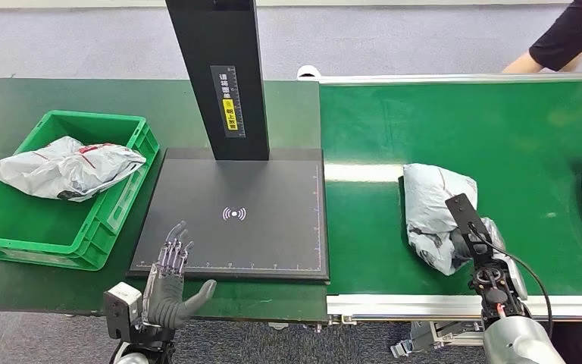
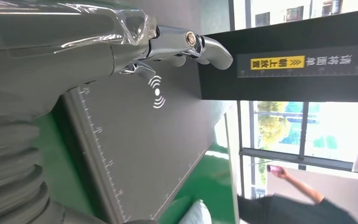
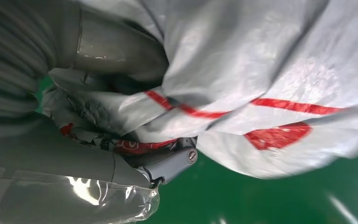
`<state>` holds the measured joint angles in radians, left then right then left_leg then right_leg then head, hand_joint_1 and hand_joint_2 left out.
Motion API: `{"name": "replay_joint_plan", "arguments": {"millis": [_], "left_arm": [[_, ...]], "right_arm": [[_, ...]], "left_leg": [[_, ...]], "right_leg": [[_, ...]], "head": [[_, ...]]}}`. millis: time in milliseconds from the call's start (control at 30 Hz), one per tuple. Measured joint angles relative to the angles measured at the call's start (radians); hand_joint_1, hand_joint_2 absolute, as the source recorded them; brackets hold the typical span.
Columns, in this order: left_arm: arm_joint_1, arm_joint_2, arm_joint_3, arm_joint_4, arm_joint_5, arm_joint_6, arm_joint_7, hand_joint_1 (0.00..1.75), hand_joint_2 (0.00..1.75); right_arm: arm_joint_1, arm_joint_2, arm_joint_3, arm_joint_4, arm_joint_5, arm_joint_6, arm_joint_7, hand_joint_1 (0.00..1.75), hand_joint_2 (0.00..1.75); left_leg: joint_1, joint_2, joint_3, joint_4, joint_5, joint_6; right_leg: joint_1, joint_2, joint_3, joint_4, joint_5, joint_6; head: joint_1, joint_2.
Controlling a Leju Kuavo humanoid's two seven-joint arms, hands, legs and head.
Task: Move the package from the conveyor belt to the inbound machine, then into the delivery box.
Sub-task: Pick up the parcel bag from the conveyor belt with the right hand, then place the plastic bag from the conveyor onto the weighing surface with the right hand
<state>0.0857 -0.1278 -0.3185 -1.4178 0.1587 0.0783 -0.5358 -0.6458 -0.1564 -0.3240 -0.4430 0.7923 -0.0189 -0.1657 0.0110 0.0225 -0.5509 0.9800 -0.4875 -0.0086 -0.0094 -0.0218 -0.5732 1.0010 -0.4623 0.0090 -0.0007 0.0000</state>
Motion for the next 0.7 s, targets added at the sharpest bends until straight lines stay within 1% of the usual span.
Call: {"name": "replay_joint_plan", "arguments": {"millis": [67,133,267,367,500,700], "left_arm": [[-0.015,-0.004,0.006,0.000,-0.020,-0.005,-0.002,0.00,1.75],[-0.029,-0.011,0.017,-0.003,-0.040,-0.007,-0.004,0.00,1.75],[-0.050,-0.027,0.053,-0.028,-0.054,-0.012,-0.003,0.00,1.75],[-0.060,-0.038,0.082,-0.044,-0.050,-0.018,-0.008,0.00,1.75],[-0.074,-0.049,0.108,-0.055,-0.031,-0.013,-0.021,0.00,1.75],[-0.099,-0.052,0.128,-0.061,-0.006,0.027,-0.027,0.00,1.75]], "right_arm": [[0.002,0.033,0.031,-0.072,-0.034,0.000,-0.022,1.75,1.75],[0.014,0.068,0.088,-0.183,-0.080,0.000,-0.027,1.75,1.75],[0.055,0.121,0.251,-0.419,-0.171,-0.011,-0.003,1.75,1.75],[0.079,0.157,0.376,-0.549,-0.226,-0.013,0.014,1.75,1.75],[0.081,0.209,0.517,-0.624,-0.296,0.006,0.012,1.75,1.75],[0.067,0.310,0.683,-0.638,-0.329,0.064,0.015,1.75,1.75]], "left_leg": [[0.000,0.000,0.000,0.000,0.001,0.000],[0.000,0.000,-0.001,0.000,0.001,0.000],[0.000,0.000,-0.001,0.000,0.001,-0.001],[0.000,0.000,-0.002,0.000,0.001,-0.001],[0.000,0.000,-0.002,0.000,0.001,-0.001],[0.001,0.000,-0.002,0.000,0.001,-0.001]], "right_leg": [[0.000,0.000,0.000,0.000,0.000,0.000],[0.000,0.000,-0.001,0.001,0.000,0.000],[0.000,0.000,-0.002,0.001,0.000,0.000],[0.000,0.001,-0.003,0.001,0.000,0.000],[0.000,0.001,-0.003,0.001,0.000,0.000],[0.001,0.001,-0.003,0.001,0.000,0.000]], "head": [[0.000,0.000],[0.000,0.000],[0.000,0.000],[0.000,0.000],[0.000,0.000],[0.000,0.000]]}}
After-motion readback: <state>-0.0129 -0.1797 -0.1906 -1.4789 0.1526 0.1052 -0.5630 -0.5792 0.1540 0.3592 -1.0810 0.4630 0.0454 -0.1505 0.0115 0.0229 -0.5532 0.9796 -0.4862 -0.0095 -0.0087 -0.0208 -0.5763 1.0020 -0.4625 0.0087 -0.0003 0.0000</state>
